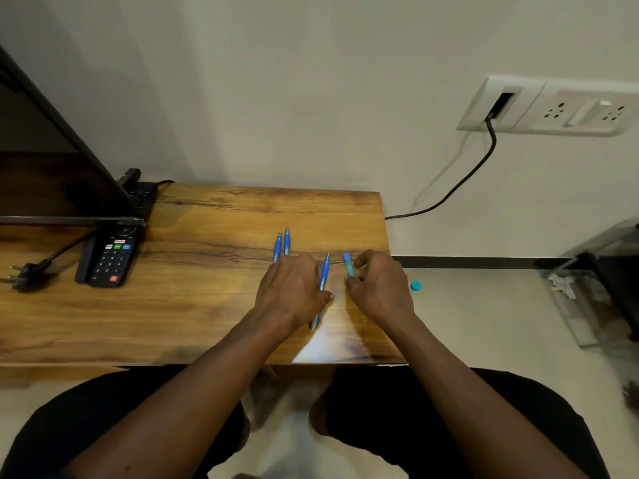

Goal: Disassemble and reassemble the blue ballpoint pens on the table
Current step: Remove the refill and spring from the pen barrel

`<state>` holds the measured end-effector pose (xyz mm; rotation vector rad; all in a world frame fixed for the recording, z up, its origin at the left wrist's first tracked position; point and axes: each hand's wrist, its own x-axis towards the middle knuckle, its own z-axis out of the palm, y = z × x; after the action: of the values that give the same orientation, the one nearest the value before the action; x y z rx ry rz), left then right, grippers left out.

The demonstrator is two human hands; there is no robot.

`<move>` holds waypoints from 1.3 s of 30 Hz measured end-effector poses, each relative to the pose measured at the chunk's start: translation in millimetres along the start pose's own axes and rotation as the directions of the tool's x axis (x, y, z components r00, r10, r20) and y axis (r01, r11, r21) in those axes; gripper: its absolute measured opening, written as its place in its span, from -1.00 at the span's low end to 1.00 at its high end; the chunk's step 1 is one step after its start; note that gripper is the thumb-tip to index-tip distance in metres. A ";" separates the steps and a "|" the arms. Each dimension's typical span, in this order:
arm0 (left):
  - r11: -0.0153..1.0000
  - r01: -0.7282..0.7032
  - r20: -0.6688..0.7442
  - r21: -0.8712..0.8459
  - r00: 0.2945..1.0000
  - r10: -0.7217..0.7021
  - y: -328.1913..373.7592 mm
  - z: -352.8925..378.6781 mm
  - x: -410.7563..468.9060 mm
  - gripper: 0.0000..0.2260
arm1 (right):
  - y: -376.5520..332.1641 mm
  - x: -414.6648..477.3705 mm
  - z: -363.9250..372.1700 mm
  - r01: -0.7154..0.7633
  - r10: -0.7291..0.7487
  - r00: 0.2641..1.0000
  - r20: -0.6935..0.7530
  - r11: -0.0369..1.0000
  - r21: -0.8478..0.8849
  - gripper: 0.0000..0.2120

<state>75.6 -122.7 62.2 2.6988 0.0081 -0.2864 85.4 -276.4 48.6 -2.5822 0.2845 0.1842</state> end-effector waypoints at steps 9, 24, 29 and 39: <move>1.000 0.001 -0.005 0.019 1.000 -0.001 3.4 9.0 -0.4 -0.62 | 4.8 4.8 -1.1 -0.001 0.001 1.000 0.000 1.000 0.023 -0.72; 0.957 -0.014 -0.084 -0.289 0.996 -0.011 3.0 -17.2 6.2 -0.73 | -4.8 0.6 -4.4 0.101 -0.101 0.995 0.009 0.986 -0.131 -0.86; 0.909 -0.050 -0.072 -0.414 0.997 0.021 -0.4 -24.0 9.8 -0.73 | -15.2 -4.3 -15.4 0.106 -0.108 0.993 0.039 0.993 0.057 -0.88; 0.444 -0.009 -0.032 -0.896 0.999 -0.044 -6.1 -55.0 14.5 -0.97 | -56.8 -5.1 -50.5 0.120 -0.205 0.970 0.131 0.872 0.475 -0.94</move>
<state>100.4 -95.0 105.6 1.6005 0.1611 -0.1427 97.8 -254.4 120.4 -2.0820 0.0325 0.2490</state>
